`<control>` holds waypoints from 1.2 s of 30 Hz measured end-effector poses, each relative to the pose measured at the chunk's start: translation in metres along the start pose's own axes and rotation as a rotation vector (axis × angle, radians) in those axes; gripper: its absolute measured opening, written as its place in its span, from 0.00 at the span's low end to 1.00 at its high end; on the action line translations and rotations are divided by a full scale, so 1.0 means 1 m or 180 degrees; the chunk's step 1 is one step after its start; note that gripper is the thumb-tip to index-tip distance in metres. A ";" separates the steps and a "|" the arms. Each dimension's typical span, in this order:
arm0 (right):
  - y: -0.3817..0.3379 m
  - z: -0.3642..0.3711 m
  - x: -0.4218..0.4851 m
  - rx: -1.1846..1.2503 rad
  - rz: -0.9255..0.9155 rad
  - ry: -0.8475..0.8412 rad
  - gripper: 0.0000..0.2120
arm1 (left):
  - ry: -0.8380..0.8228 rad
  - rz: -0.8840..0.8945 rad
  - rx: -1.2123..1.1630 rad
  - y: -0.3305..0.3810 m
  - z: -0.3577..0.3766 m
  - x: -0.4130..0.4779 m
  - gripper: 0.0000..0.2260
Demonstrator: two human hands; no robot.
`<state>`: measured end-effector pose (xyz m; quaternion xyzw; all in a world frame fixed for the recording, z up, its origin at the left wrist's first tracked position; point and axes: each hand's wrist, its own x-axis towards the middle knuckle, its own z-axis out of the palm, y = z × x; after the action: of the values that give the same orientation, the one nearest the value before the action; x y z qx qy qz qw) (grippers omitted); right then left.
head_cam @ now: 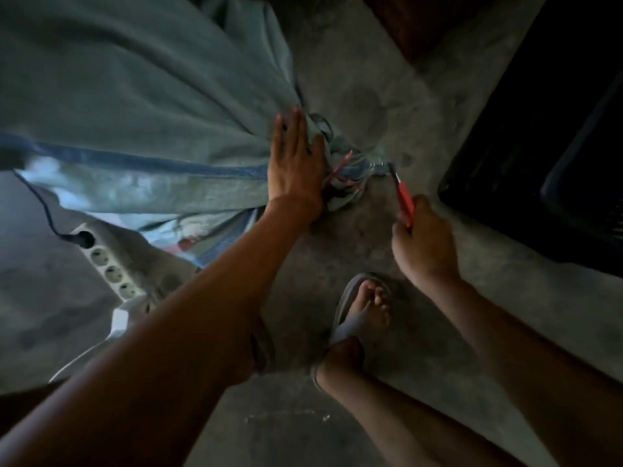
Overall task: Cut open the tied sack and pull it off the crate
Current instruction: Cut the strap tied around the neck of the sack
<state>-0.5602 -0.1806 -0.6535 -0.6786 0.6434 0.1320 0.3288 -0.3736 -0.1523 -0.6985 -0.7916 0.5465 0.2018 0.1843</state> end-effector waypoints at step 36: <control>-0.166 -0.097 -0.039 0.1371 -0.3160 0.2192 0.10 | 0.2645 0.0469 -0.4851 -0.148 -0.188 -0.033 0.20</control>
<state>-0.4297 -0.2167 -0.5118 -0.8180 0.3335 -0.3937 0.2542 -0.2228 -0.1729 -0.5108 -0.6715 0.3354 0.2188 -0.6235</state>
